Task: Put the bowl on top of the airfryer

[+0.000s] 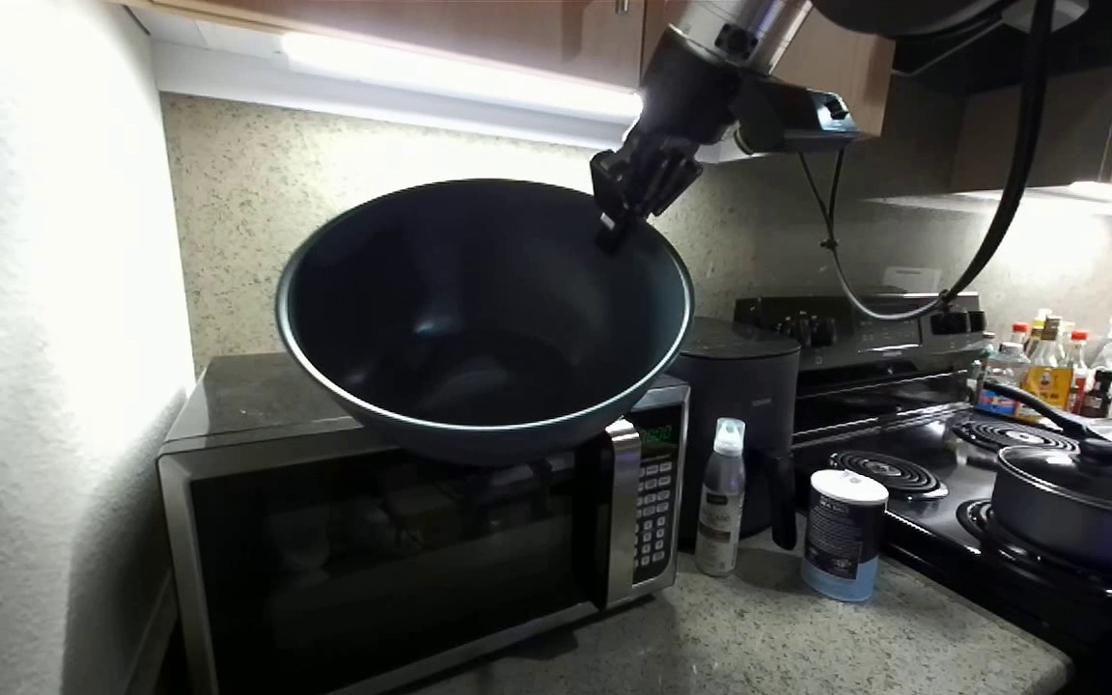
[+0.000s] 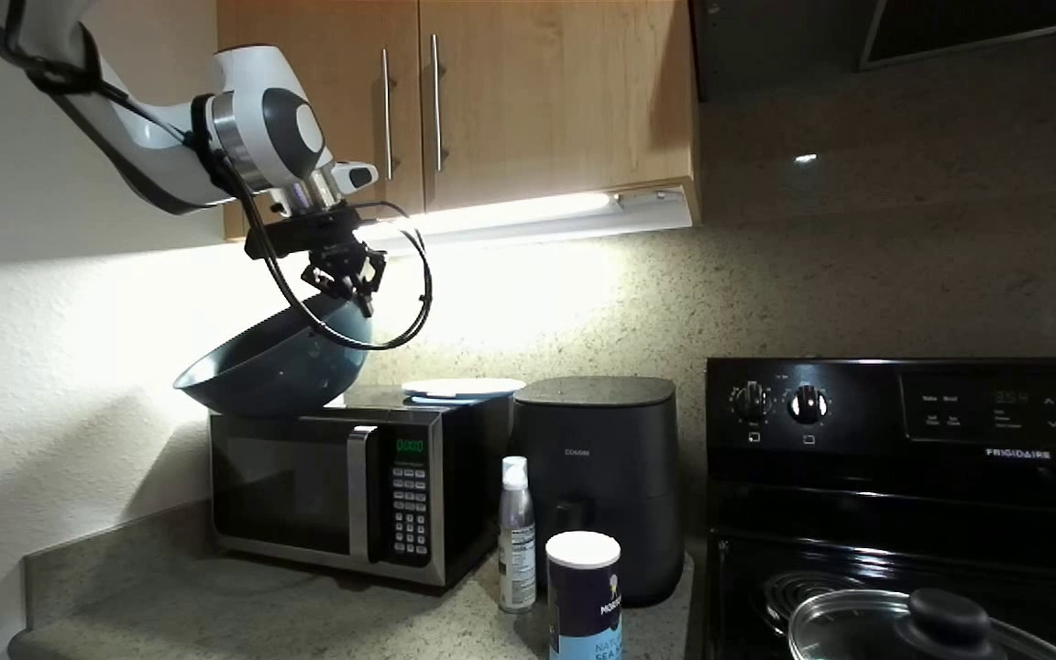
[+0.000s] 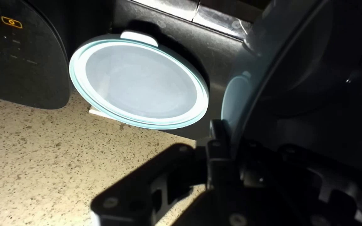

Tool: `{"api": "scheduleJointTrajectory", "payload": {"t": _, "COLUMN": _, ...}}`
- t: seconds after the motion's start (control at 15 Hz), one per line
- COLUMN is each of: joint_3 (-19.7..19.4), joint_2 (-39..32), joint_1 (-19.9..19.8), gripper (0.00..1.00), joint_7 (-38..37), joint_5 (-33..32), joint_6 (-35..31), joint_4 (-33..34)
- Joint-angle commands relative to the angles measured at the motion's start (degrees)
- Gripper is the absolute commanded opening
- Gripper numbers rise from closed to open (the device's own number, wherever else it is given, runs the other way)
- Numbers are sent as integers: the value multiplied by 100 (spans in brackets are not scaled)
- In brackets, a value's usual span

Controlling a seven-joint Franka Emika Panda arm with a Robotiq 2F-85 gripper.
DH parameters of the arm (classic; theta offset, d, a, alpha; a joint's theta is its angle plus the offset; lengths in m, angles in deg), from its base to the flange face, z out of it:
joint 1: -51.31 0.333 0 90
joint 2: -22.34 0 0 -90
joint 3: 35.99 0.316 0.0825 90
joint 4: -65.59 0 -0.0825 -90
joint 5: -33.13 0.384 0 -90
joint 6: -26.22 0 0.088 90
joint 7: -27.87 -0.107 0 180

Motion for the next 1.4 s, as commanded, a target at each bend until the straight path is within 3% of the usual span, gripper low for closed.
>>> {"api": "scheduleJointTrajectory", "payload": {"t": 0.0, "joint_3": 65, "joint_2": -11, "joint_1": -64, "gripper": 6, "joint_7": 32, "joint_5": 39, "joint_6": 4, "joint_4": 7}}
{"api": "scheduleJointTrajectory", "payload": {"t": 0.27, "joint_3": 13, "joint_2": 232, "joint_1": -247, "gripper": 4, "joint_7": -386, "joint_5": 2, "joint_6": -222, "joint_4": -161}}
{"api": "scheduleJointTrajectory", "payload": {"t": 0.87, "joint_3": 28, "joint_2": 1305, "joint_1": -1477, "gripper": 4, "joint_7": -2193, "joint_5": -379, "joint_6": 250, "joint_4": -1036}}
{"api": "scheduleJointTrajectory", "payload": {"t": 0.93, "joint_3": 11, "joint_2": 1365, "joint_1": -1530, "gripper": 4, "joint_7": -2300, "joint_5": -252, "joint_6": 347, "joint_4": -1100}}
{"api": "scheduleJointTrajectory", "payload": {"t": 1.0, "joint_3": 9, "joint_2": 985, "joint_1": -1430, "gripper": 5, "joint_7": -1880, "joint_5": -285, "joint_6": 259, "joint_4": -828}}
{"api": "scheduleJointTrajectory", "payload": {"t": 1.33, "joint_3": 50, "joint_2": 1270, "joint_1": -1617, "gripper": 4, "joint_7": -2180, "joint_5": -332, "joint_6": 256, "joint_4": -1051}}
